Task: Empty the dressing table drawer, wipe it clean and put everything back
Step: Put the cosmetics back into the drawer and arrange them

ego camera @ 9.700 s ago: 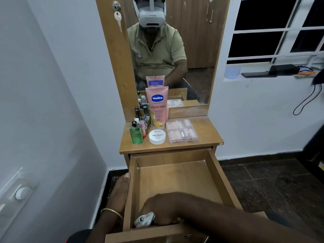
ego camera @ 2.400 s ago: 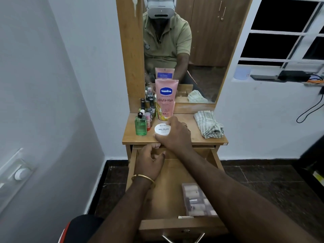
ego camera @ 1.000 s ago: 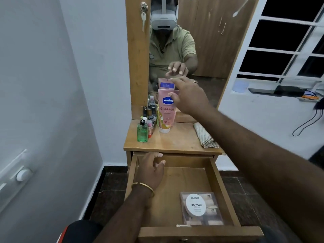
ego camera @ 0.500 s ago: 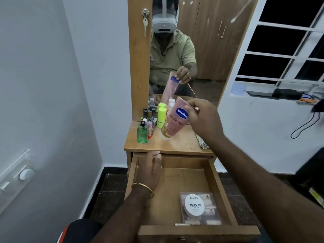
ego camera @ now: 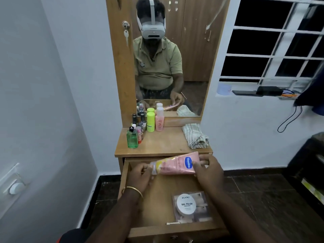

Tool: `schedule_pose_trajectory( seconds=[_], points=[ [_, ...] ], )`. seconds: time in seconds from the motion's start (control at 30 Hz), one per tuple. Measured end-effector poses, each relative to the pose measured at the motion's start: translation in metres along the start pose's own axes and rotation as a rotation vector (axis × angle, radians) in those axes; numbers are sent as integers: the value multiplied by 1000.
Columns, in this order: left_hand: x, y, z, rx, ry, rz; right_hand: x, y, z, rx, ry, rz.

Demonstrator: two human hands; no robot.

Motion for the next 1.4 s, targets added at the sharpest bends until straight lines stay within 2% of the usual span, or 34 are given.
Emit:
schedule_pose_trajectory(
  seconds=[0.13,0.27,0.4,0.57,0.73,0.93,1.03,1.17,1.3,1.4],
  points=[
    [11,2,0,17,104,-68,-15,2,19,113,-325,-101],
    [12,1,4,102,180,-55,-19,3,39,292,-603,-166],
    [5,-4,10,181,270,-3,-22,5,57,377,-701,-222],
    [6,-5,14,224,333,-31,-21,7,68,442,-733,-200],
    [9,-6,17,252,326,-58,-29,6,77,486,-767,-175],
    [8,-10,20,293,314,-80,-24,8,80,557,-848,-246],
    [7,-11,20,306,321,-79,-26,7,81,507,-929,-359],
    [7,-11,20,279,322,-67,-15,6,75,507,-886,-373],
    [3,-8,20,242,304,-31,27,8,52,322,-872,-479],
    [2,-5,20,217,337,-19,69,22,39,204,-762,-534]
  ],
)
Point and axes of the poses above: each hand's wrist, its own y-axis towards the middle knuckle, its own z-axis out of the palm, x = y × z, the point moved 5 cm from there along y, towards the middle knuckle, and after that the axes turned 15 degrees about -y, right-handed, at the moved point
